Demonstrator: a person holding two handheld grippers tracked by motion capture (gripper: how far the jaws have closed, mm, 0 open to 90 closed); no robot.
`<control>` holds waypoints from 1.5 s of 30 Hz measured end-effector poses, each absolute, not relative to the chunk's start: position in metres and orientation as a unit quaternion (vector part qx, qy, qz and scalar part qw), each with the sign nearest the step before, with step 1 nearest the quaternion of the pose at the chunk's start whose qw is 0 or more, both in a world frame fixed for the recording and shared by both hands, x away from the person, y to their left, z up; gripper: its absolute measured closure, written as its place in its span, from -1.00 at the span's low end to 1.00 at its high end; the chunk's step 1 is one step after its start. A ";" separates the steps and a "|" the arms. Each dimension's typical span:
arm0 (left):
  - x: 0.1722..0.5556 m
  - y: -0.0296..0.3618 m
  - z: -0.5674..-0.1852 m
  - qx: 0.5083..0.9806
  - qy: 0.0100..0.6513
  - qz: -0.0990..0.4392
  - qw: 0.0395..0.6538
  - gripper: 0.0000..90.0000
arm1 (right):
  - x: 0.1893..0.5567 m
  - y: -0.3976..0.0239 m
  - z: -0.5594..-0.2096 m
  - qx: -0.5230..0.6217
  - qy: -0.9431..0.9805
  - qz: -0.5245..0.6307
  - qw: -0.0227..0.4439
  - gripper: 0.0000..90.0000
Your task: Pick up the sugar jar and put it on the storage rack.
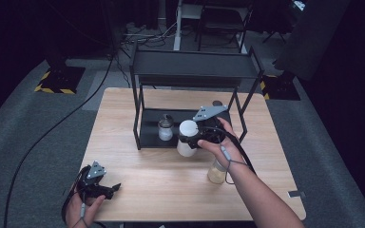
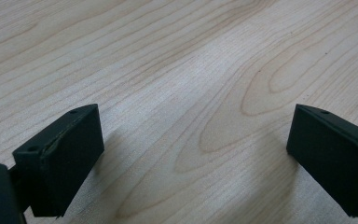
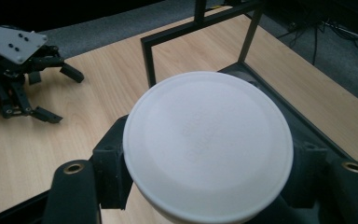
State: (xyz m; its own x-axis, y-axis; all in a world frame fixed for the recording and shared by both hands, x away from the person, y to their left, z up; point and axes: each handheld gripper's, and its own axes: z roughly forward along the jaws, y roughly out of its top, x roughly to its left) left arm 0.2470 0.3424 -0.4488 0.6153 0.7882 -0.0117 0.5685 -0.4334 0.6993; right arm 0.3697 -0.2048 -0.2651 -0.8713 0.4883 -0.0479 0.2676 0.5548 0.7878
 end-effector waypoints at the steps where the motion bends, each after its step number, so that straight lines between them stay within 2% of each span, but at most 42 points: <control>1: 0.247 0.342 -0.449 0.831 0.408 0.161 0.342 -0.93 | 0.373 -0.204 -0.265 0.219 0.871 0.419 0.131 -0.26; 13: 0.247 0.342 -0.449 0.831 0.408 0.161 0.341 -0.93 | 0.402 -0.194 -0.271 0.229 0.873 0.402 0.153 -0.26; 25: 0.247 0.342 -0.449 0.831 0.408 0.161 0.341 -0.93 | 0.442 -0.188 -0.295 0.255 0.877 0.381 0.145 -0.26; 45: 0.247 0.342 -0.449 0.831 0.409 0.161 0.342 -0.93 | 0.468 -0.177 -0.321 0.290 0.880 0.350 0.134 -0.26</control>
